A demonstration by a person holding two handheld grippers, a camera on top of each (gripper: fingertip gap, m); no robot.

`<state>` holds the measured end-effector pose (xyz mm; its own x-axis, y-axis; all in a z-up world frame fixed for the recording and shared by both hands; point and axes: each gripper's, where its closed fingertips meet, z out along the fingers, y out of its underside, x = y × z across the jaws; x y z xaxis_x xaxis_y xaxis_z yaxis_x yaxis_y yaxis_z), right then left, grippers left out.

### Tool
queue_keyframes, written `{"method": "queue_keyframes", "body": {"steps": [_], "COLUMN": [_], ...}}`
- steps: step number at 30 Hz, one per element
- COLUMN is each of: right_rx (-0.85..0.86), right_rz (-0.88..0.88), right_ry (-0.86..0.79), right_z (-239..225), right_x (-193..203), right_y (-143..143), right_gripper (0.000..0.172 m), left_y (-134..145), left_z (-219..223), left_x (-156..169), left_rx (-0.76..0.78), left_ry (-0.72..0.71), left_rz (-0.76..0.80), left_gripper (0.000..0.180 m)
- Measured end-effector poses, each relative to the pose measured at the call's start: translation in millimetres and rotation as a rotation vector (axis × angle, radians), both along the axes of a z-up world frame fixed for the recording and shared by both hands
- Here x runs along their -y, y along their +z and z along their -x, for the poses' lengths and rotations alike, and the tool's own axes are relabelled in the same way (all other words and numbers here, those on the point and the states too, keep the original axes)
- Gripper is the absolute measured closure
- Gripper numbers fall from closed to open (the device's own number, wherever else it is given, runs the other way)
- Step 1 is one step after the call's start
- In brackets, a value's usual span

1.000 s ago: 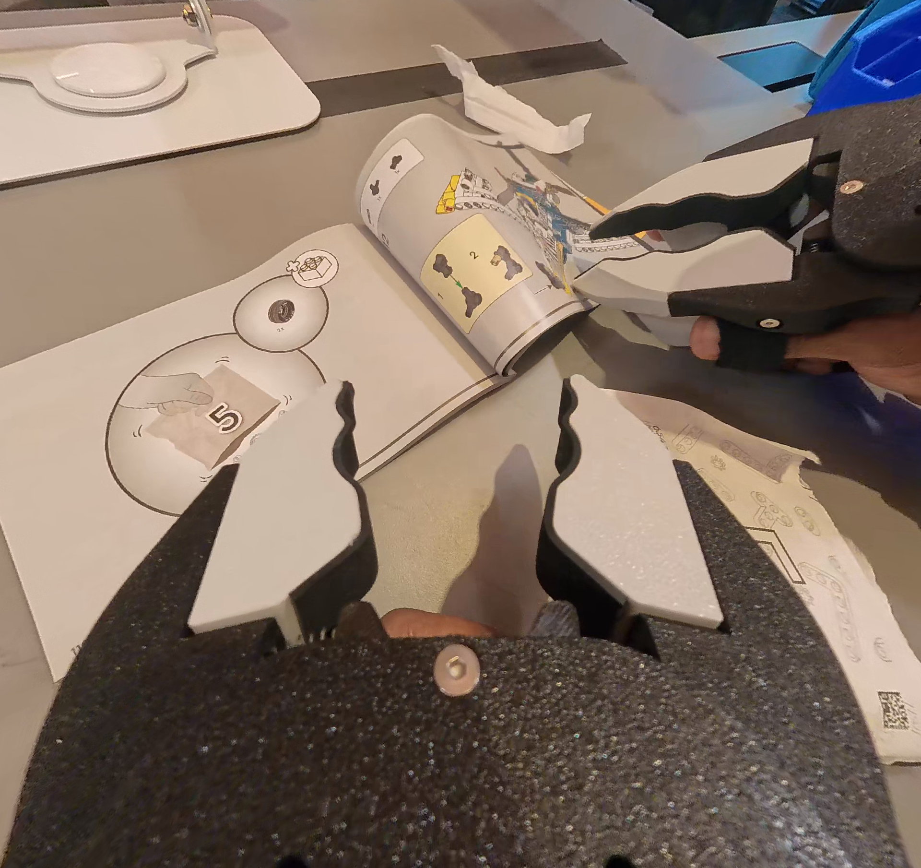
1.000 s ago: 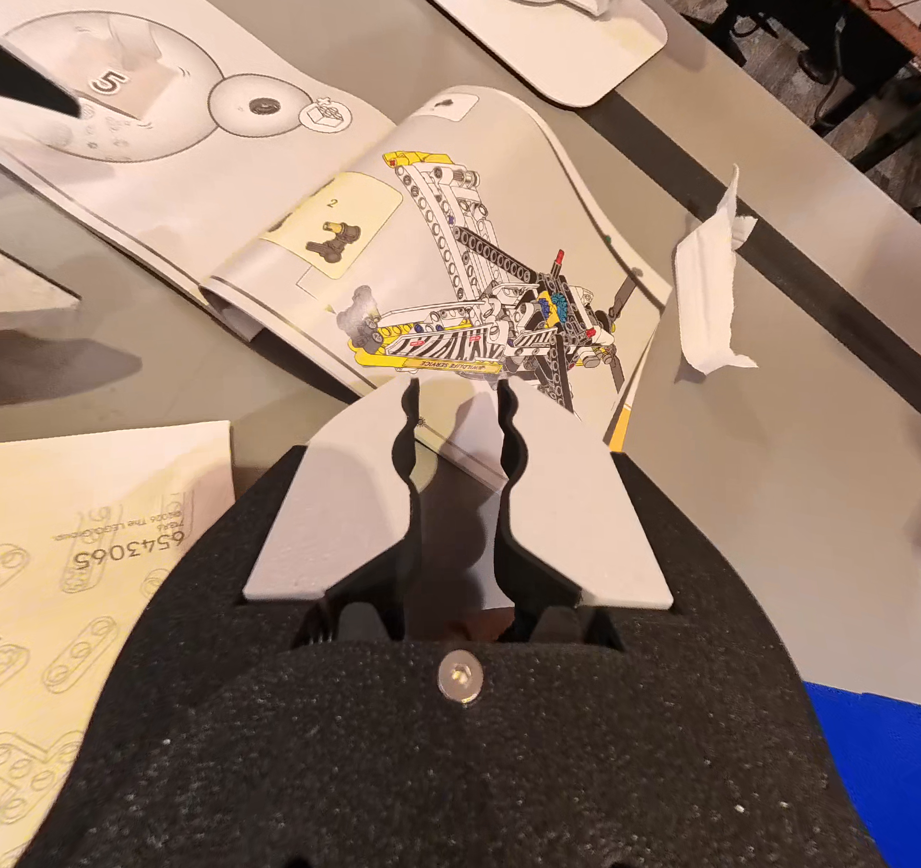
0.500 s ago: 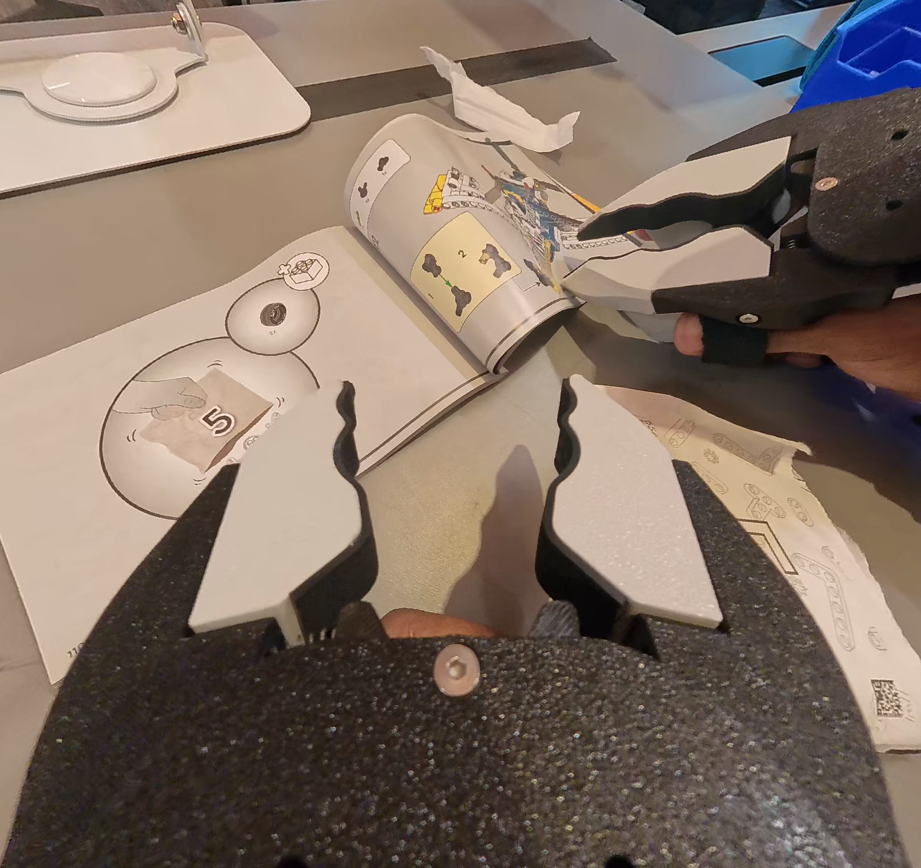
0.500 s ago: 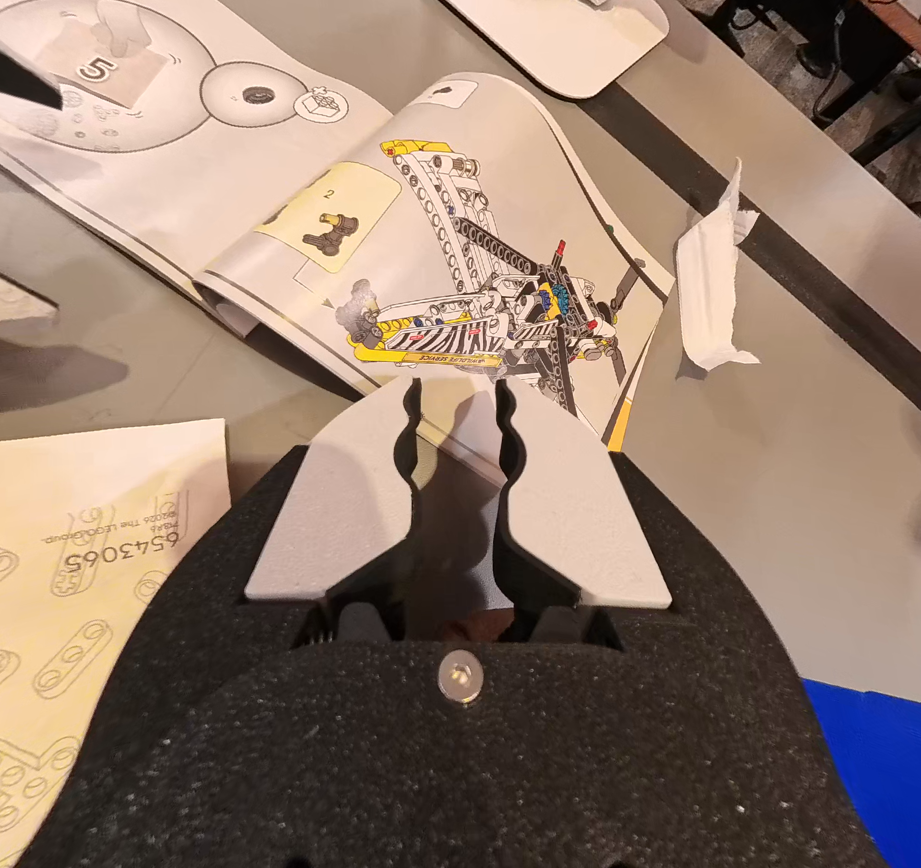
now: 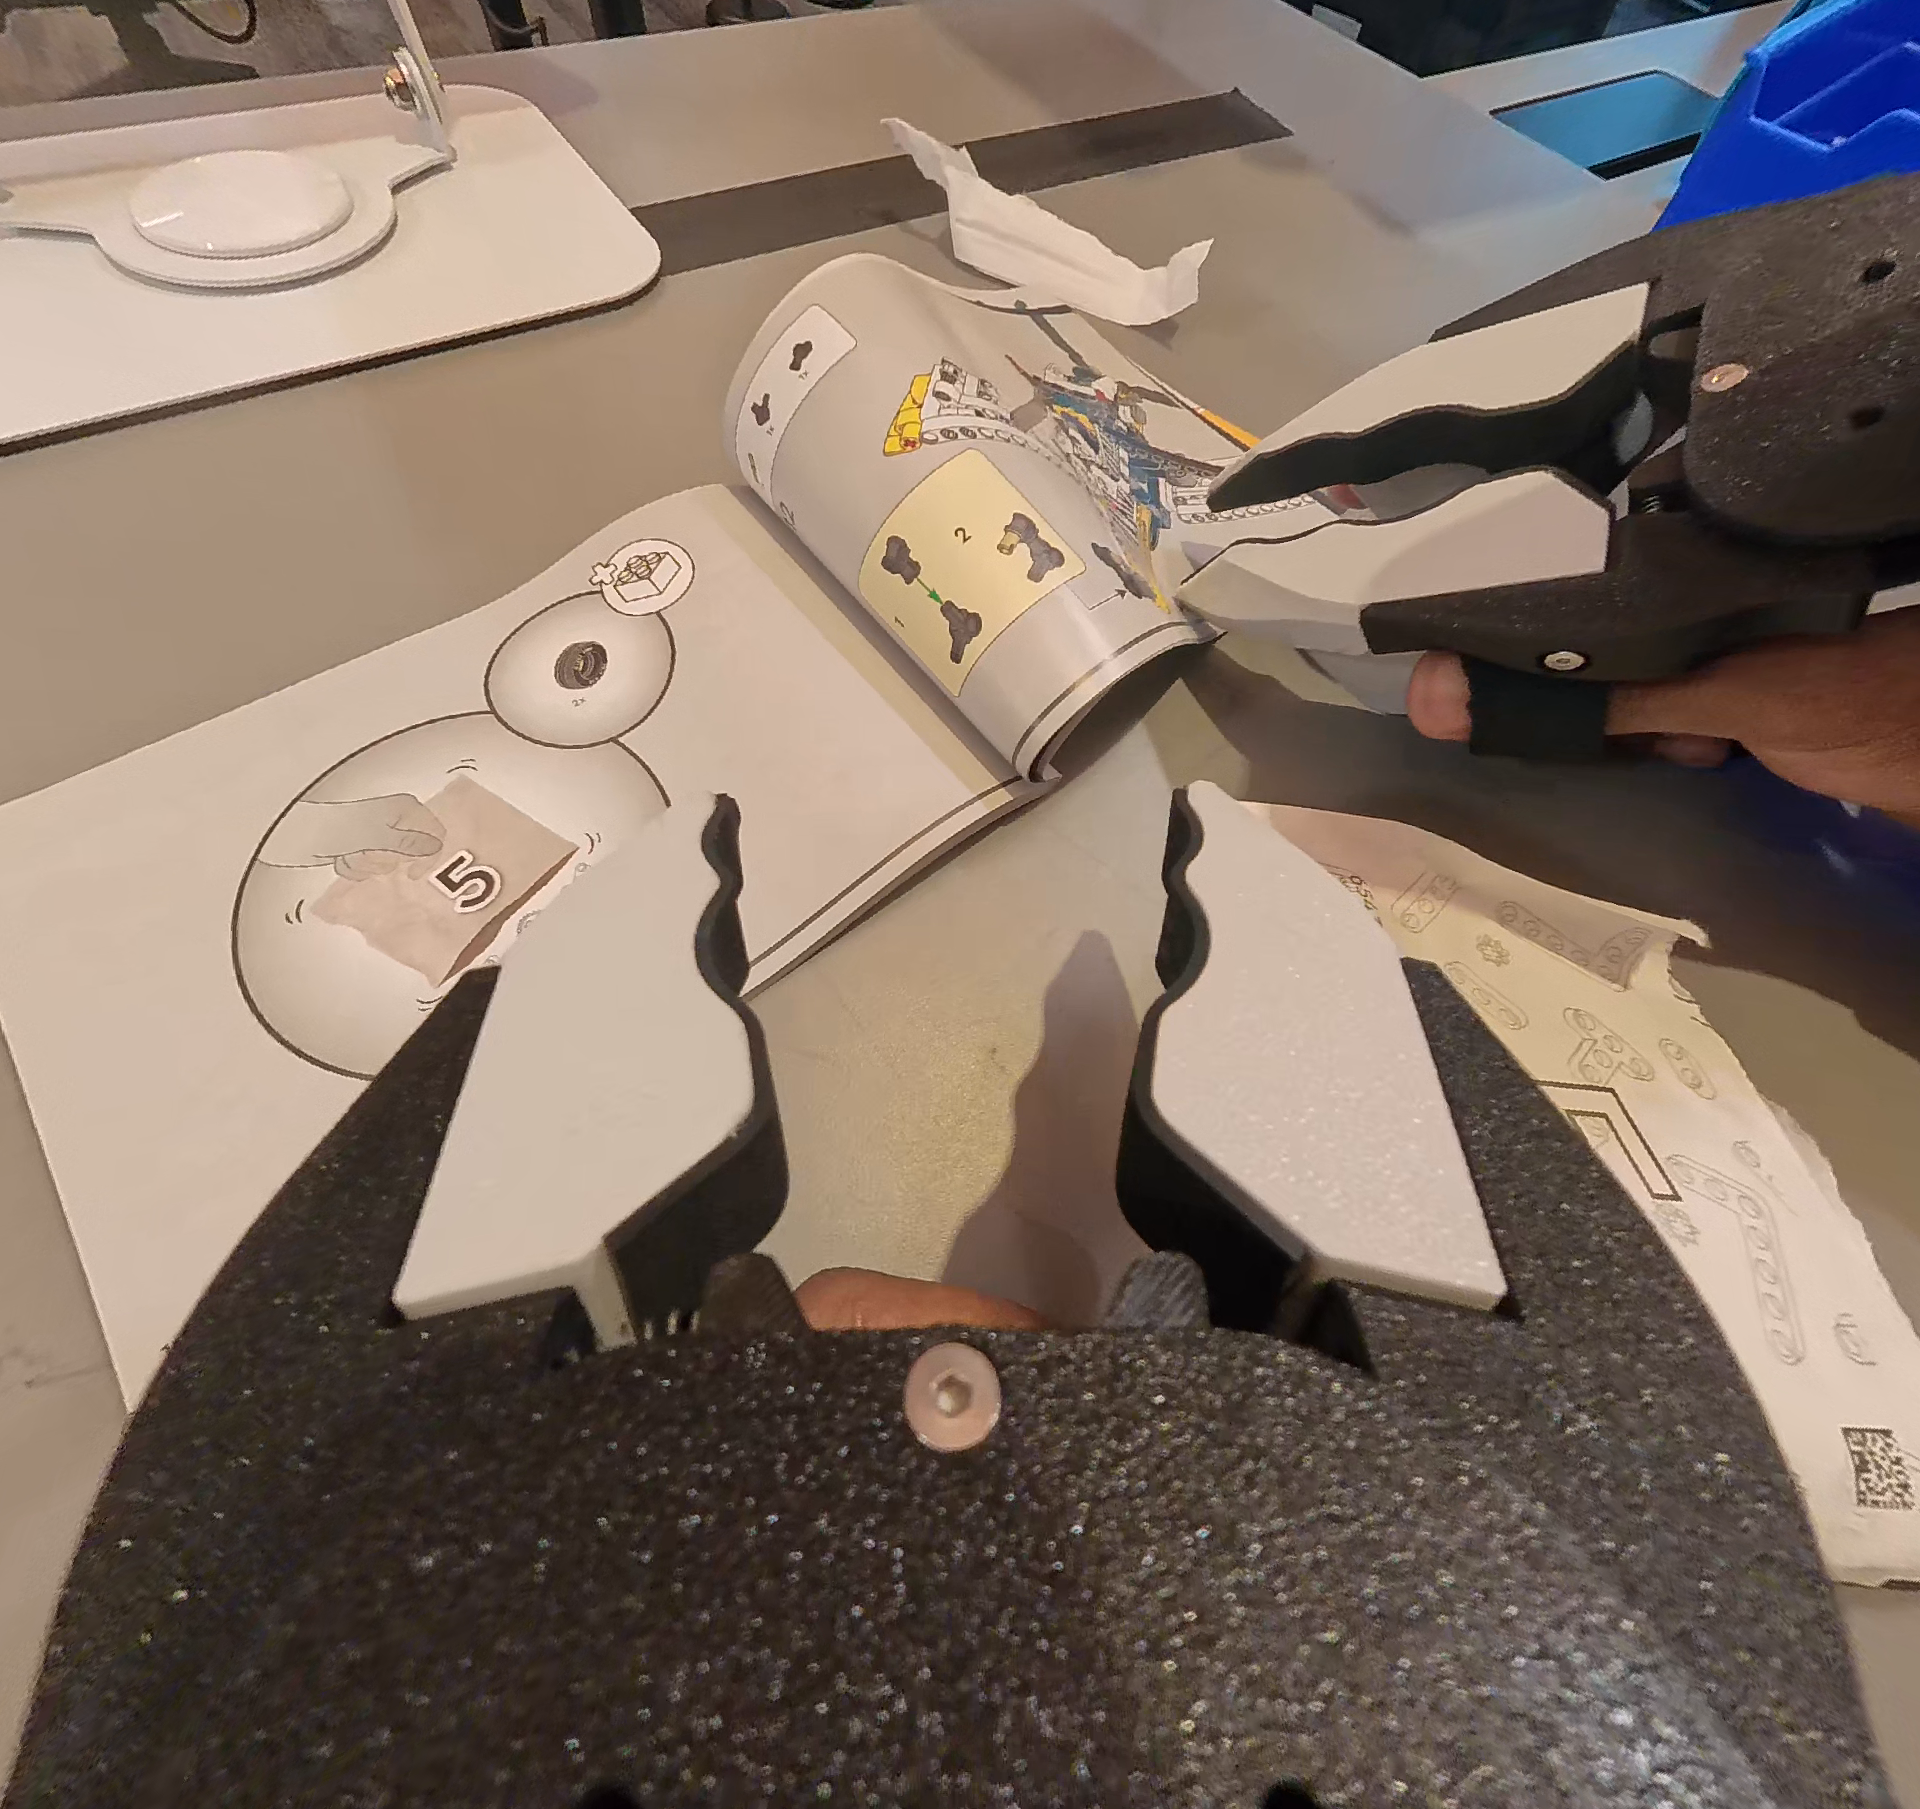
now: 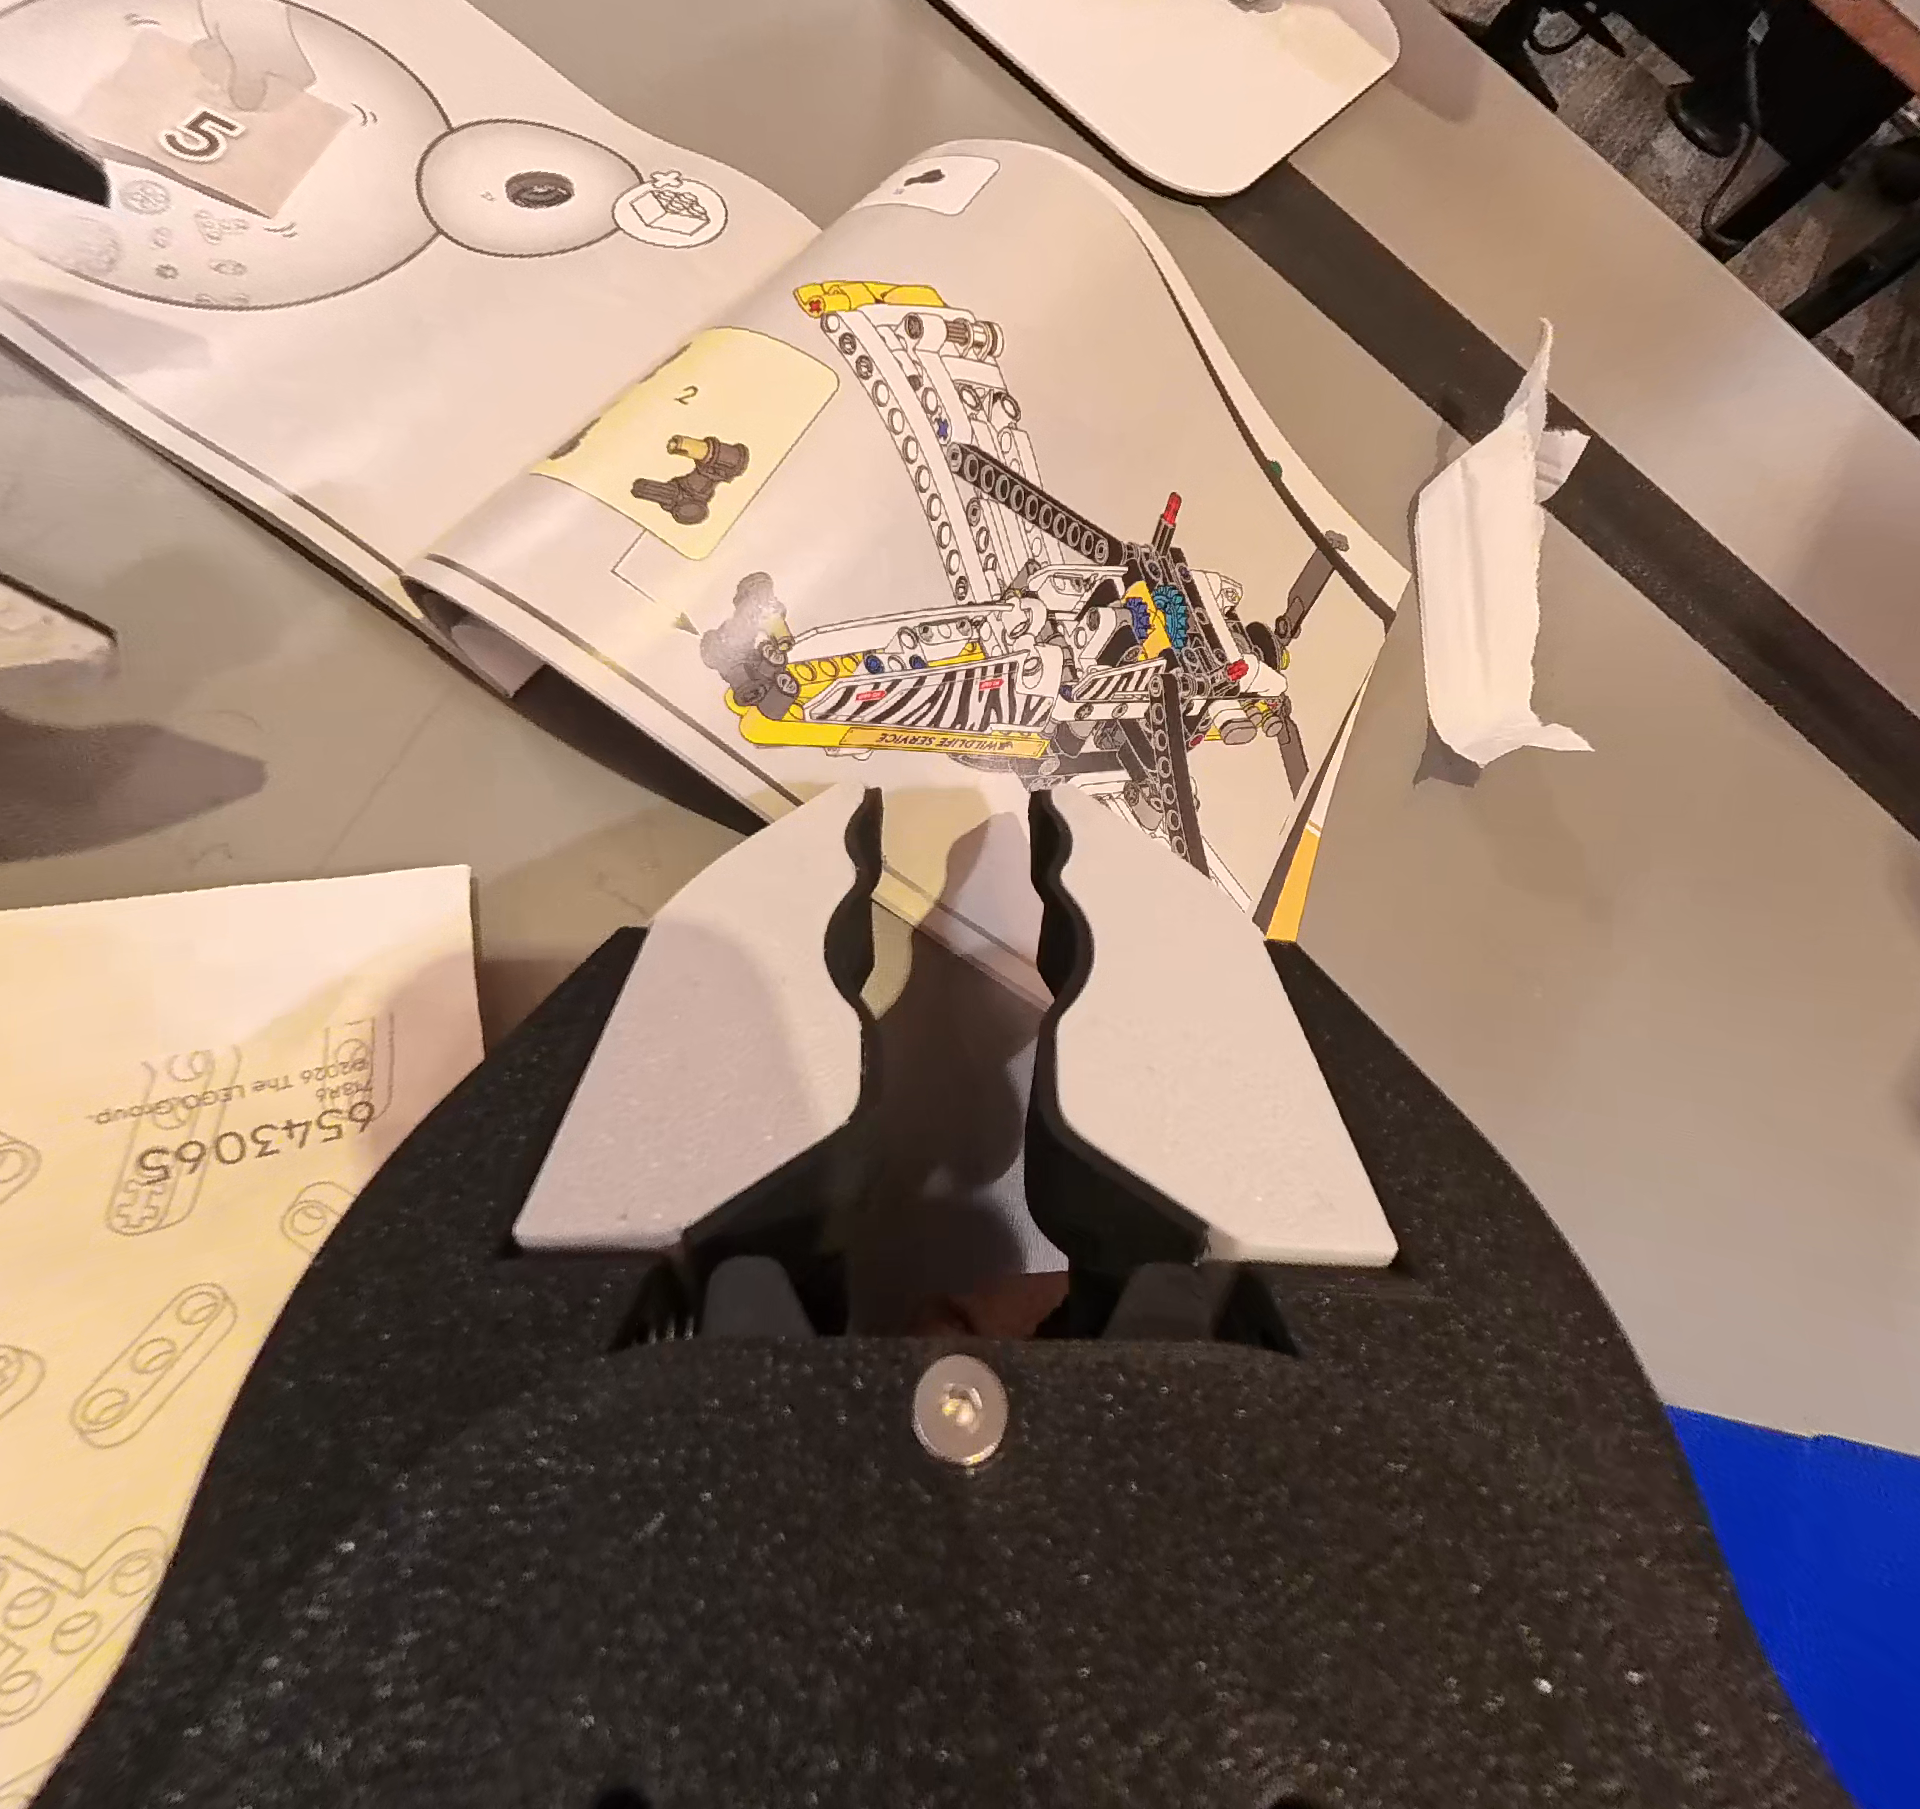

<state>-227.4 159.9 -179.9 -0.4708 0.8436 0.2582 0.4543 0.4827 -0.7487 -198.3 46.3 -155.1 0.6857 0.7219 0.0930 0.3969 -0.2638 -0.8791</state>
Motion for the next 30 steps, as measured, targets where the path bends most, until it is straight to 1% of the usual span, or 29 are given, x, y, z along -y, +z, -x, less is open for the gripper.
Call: {"method": "queue_keyframes", "body": {"steps": [10,16,30], "right_rx": [0.011,0.017,0.022], "right_rz": [0.003,-0.025,-0.007], "right_ry": [-0.01,-0.018,-0.026], "right_z": [-1.3,-1.5,-1.4], "right_x": [-1.6,-2.7,-4.4], "right_y": [-1.2,-3.5,-3.2], "right_gripper": [0.144,0.145,0.145], "left_y": [-0.5,-0.9,-5.4], "left_z": [-0.2,-2.5,0.6], "left_x": [1.8,2.7,7.4], "left_rx": [0.017,0.121,0.207], "left_ry": [0.01,0.006,0.0], "left_rz": [-0.011,-0.102,-0.155], "left_gripper": [0.101,0.101,0.101]}}
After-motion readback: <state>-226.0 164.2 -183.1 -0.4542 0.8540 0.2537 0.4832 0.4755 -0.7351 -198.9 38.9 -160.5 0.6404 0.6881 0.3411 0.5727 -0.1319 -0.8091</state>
